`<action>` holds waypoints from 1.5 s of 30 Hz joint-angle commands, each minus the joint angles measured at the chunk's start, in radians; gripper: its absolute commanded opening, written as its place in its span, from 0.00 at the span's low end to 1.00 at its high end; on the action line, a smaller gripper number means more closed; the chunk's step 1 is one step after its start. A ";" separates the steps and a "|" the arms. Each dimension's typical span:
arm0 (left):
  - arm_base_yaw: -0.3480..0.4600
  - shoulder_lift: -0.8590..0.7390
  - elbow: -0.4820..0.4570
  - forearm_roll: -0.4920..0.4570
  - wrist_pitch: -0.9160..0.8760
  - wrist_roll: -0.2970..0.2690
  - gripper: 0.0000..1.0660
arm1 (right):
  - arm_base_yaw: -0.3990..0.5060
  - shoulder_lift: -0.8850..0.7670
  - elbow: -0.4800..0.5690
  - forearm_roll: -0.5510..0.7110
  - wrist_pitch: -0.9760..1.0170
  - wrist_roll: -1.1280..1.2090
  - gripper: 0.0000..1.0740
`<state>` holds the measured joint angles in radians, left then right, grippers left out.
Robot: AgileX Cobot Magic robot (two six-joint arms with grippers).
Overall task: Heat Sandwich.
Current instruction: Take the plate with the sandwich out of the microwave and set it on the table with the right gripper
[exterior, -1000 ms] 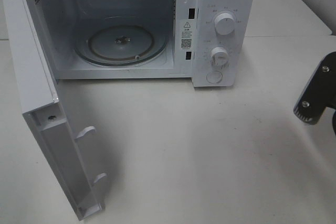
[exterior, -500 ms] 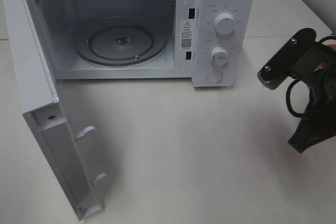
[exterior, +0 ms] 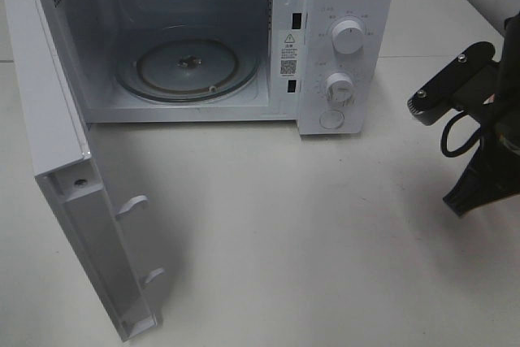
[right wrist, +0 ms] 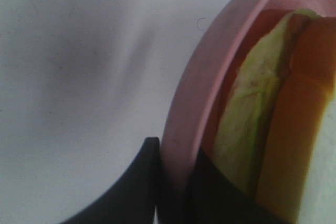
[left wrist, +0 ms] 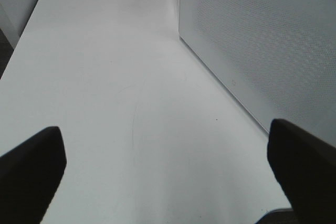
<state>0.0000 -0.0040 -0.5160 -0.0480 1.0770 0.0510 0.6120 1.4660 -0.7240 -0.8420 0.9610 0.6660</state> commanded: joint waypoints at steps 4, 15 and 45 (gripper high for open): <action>0.000 -0.008 0.001 -0.003 -0.010 -0.003 0.94 | -0.092 0.002 -0.005 -0.045 -0.018 0.018 0.00; 0.000 -0.008 0.001 -0.003 -0.010 -0.003 0.94 | -0.221 0.014 -0.001 -0.053 -0.061 0.028 0.00; 0.000 -0.008 0.001 -0.003 -0.010 -0.003 0.94 | -0.239 0.310 0.063 -0.231 -0.212 0.328 0.02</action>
<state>0.0000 -0.0040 -0.5160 -0.0480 1.0770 0.0510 0.3780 1.7640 -0.6640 -1.0300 0.7310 0.9650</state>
